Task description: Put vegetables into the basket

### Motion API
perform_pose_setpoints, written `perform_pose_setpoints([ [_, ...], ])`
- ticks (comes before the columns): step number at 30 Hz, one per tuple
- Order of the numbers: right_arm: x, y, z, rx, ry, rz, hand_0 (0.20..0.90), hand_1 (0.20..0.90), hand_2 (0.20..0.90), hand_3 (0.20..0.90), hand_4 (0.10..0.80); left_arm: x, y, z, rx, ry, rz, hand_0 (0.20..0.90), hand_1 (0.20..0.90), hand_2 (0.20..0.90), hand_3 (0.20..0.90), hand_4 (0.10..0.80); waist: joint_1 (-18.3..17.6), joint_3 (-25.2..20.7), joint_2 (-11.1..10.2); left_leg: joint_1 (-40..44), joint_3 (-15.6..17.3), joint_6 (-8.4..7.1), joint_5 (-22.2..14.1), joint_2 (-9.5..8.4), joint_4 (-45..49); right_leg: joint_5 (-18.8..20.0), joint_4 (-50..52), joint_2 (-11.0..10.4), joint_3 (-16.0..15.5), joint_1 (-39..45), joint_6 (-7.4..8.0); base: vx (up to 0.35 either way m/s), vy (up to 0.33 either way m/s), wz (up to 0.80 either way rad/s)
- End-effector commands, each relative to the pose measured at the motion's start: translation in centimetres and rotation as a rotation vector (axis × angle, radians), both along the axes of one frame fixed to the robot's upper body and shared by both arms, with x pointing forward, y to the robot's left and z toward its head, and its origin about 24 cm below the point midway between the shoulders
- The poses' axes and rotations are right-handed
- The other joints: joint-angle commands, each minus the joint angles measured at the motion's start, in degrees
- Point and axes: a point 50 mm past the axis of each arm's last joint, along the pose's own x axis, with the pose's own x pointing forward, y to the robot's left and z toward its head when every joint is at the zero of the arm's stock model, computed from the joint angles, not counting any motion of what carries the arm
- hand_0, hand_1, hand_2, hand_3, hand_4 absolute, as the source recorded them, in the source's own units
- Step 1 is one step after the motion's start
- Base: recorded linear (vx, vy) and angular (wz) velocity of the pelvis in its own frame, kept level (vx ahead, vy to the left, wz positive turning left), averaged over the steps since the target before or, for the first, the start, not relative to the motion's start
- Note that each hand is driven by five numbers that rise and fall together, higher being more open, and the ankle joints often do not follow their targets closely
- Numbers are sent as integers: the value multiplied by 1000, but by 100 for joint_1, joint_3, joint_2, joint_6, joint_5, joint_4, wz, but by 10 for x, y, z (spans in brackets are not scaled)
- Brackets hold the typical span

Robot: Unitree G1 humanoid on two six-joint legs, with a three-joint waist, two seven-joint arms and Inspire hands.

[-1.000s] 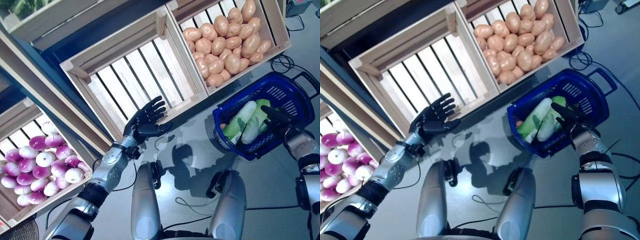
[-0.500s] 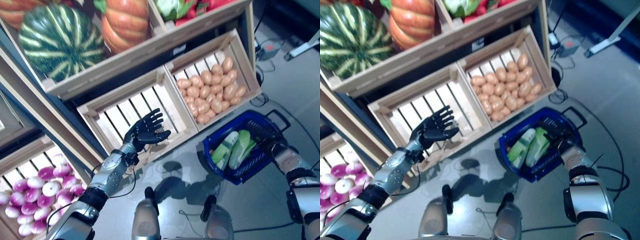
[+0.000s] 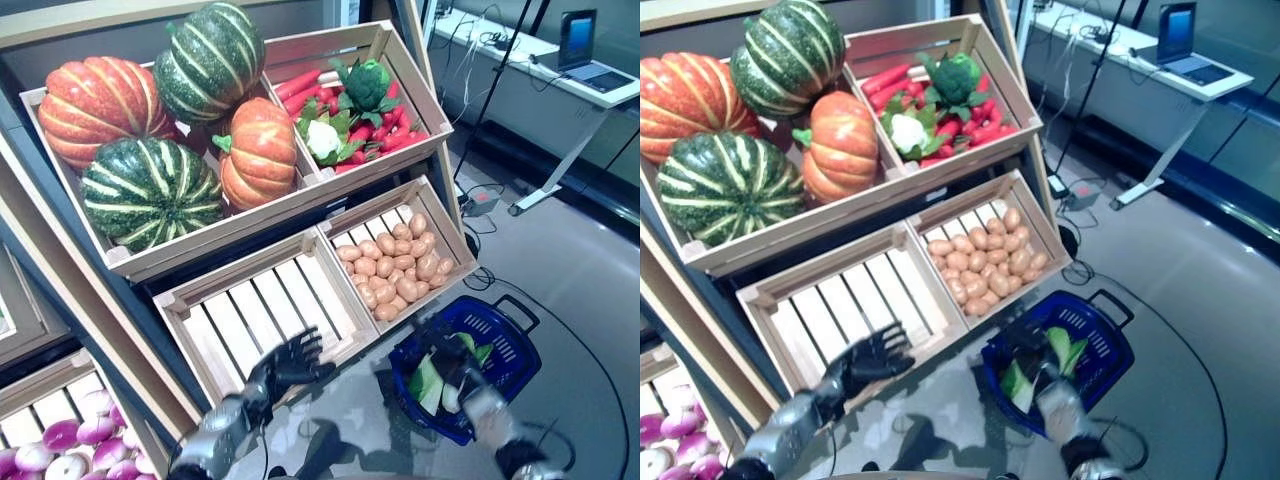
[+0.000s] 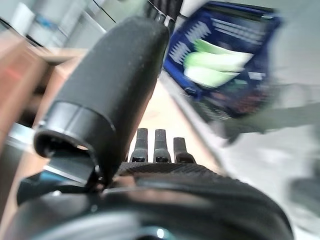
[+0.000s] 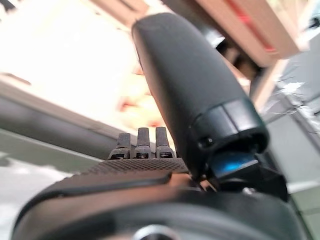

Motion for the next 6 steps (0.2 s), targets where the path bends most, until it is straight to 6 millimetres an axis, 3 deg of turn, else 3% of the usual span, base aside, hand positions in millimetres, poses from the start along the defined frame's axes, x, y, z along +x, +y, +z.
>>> perform_pose_setpoints([
  [1, 30, 3, 21, -52, -146, 98, 900, 900, 900, 900, 800, 13, 3, 1, 86, -95, 32, 900, 900, 900, 900, 800, -109, -42, 141, -125, -181, 173, 87, -36, -90, 536, -266, 95, 289, -194, -122, -7, 30, -12],
  [6, 4, 9, -4, -53, -48, 177, 900, 900, 900, 900, 800, -24, 17, -24, 242, 71, 65, 900, 900, 900, 900, 800, -133, -61, 137, -41, -180, 161, 86, -46, -90, 435, -277, 125, 278, -78, -171, -2, 11, -6],
])
